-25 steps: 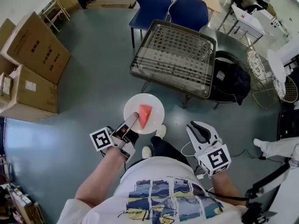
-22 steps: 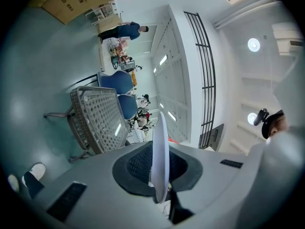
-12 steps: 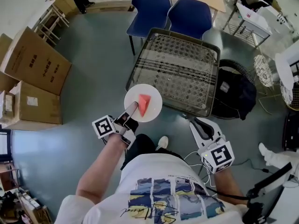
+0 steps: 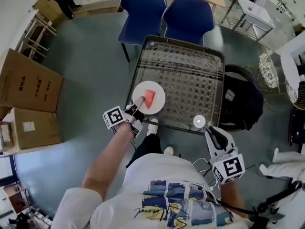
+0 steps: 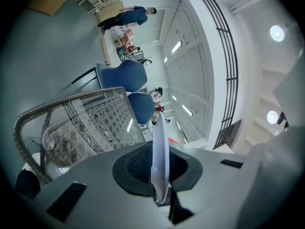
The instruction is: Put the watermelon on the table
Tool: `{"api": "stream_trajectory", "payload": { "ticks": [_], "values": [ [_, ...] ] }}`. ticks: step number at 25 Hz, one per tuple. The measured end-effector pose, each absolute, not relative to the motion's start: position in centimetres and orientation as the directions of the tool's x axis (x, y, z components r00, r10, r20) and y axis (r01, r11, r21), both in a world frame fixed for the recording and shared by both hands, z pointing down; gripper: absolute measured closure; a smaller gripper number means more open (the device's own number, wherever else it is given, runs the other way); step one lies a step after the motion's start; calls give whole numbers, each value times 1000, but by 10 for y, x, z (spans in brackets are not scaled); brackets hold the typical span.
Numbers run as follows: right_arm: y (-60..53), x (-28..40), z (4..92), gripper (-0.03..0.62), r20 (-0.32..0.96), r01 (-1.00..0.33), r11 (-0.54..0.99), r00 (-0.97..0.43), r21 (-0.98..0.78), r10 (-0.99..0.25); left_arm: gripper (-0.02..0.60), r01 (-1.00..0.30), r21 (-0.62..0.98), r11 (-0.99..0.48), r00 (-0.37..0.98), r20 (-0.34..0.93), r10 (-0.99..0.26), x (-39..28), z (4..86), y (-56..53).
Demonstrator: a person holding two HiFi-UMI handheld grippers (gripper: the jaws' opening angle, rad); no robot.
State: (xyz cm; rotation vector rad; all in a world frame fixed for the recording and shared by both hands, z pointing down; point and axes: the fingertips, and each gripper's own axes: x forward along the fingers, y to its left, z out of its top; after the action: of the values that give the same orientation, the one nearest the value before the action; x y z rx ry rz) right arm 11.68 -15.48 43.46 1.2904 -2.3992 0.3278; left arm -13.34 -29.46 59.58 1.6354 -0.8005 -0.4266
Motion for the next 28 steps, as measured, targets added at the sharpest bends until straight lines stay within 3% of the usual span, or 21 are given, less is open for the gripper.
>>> {"api": "stream_trajectory", "payload": {
  "ticks": [14,28],
  "values": [
    [-270,81,462,545,595,-900,431,-378,-58,-709,552,-357,932,58,744,321,-587,-131,728,-493],
    [-287,79,488,545,669,-927,365,-326,-87,-668,552,-431,900,61,763,399,-509,-122,774,-532]
  ]
}}
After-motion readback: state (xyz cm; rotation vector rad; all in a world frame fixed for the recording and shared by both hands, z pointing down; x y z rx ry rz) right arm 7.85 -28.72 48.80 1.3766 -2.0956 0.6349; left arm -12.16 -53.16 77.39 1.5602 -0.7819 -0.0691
